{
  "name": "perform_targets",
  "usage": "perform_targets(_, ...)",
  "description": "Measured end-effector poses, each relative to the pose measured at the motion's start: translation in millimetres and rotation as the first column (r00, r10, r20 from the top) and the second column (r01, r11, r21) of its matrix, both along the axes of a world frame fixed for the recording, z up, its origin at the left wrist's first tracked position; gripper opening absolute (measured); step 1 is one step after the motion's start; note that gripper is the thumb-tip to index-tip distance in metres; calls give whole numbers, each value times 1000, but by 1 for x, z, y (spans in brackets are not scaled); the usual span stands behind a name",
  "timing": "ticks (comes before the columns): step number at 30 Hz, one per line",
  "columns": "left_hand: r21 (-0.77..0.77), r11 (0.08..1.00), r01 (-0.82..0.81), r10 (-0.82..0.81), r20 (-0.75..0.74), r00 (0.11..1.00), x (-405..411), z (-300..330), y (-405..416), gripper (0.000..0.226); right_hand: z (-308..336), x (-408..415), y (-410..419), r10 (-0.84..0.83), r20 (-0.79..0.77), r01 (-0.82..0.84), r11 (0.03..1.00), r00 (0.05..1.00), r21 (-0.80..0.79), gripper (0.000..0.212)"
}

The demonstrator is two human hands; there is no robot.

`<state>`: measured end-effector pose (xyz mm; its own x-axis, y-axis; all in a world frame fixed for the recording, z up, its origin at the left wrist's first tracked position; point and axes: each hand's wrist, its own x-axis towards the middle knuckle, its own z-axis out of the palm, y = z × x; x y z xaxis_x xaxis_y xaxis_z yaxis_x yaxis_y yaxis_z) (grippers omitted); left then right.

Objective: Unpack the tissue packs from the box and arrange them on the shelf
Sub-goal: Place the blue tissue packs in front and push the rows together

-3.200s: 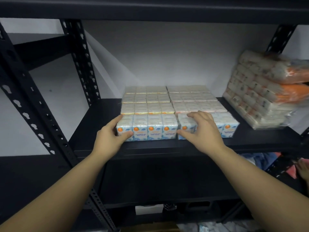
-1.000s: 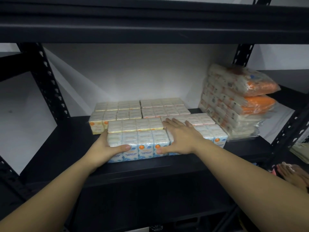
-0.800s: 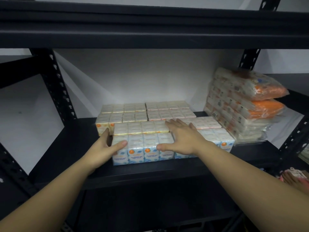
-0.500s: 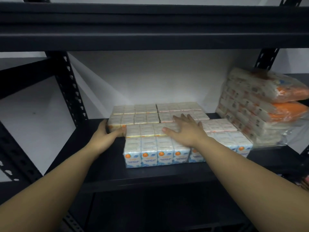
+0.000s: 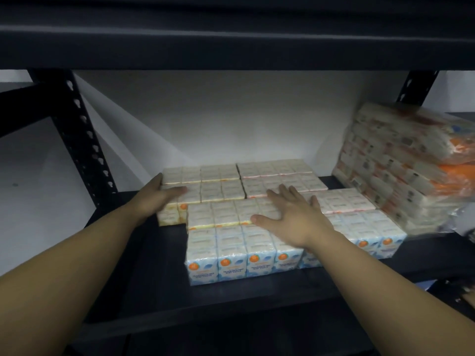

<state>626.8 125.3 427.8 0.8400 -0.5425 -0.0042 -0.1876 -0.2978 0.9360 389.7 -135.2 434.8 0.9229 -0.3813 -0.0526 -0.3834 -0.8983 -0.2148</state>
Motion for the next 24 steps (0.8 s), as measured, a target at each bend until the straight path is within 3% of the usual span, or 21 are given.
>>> perform_targets(3,-85,996,-7,4,-39,999,0,-3,-9,26,1,0,0,-3,-2,3,1000,1000,7,109)
perform_targets(13,-167,986,-22,4,-106,994,-2,-10,-30,45,0,1,0,-2,19,2,1000,1000,21,111)
perform_targets(24,-128,975,182,-197,-115,974,-20,-2,-61,50,-1,2,-1,7,19,-8,1000,1000,20,114)
